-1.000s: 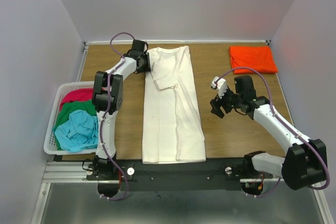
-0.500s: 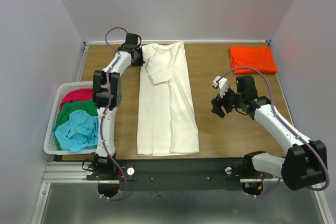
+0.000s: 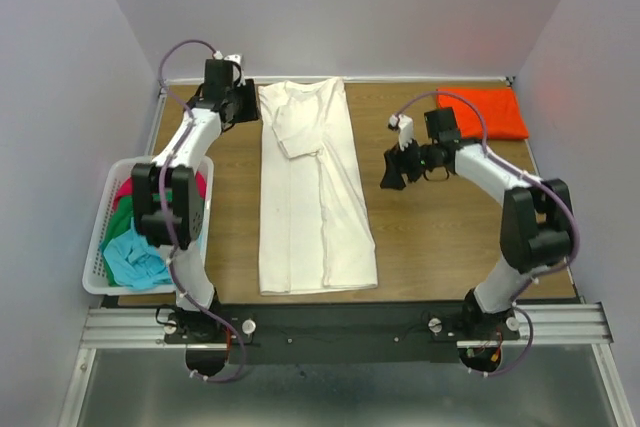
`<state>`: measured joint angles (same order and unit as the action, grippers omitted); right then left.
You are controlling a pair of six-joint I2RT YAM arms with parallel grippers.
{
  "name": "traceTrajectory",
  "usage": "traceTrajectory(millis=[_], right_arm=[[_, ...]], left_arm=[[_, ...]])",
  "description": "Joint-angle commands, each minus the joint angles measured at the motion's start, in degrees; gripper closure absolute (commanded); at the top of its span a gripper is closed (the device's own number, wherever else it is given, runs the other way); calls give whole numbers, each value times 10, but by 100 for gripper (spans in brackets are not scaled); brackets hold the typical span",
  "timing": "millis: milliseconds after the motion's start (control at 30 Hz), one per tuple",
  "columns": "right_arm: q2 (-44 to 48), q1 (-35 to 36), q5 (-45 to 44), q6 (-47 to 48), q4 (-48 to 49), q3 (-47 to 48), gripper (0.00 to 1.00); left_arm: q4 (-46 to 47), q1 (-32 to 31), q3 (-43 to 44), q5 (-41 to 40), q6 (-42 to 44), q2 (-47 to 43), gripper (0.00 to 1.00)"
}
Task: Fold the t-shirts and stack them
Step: Fold the tshirt
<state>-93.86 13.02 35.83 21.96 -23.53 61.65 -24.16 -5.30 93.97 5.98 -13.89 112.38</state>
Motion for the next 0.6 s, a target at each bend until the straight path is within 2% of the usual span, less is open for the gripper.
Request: traceTrajectory(millis=[0,67,100,167,200,300,433,567], right_arm=[[-129,-2,-11,-179,40,135,27],[-177,-2,-44,-241,48,183,26],[-199,-2,-65,-290,48,238,26],[-261,-2,-77,-329,48,282,26],[-282,-3,-69,-357,49,319,26],[-347,1,-60,-387,48,373,27],[-411,13,-68,-410,47,449,28],[-464,29,-74,-427,45,501,33]], left_arm=[[149,2,-156,4,11,-220,41],[205,2,-262,18,12,-290,40],[222,2,-298,18,13,-355,38],[269,3,-386,13,23,-418,35],[279,2,-411,10,25,-472,34],[295,2,-480,3,36,-536,30],[294,2,-519,5,43,-603,30],[301,2,-520,3,45,-611,30]])
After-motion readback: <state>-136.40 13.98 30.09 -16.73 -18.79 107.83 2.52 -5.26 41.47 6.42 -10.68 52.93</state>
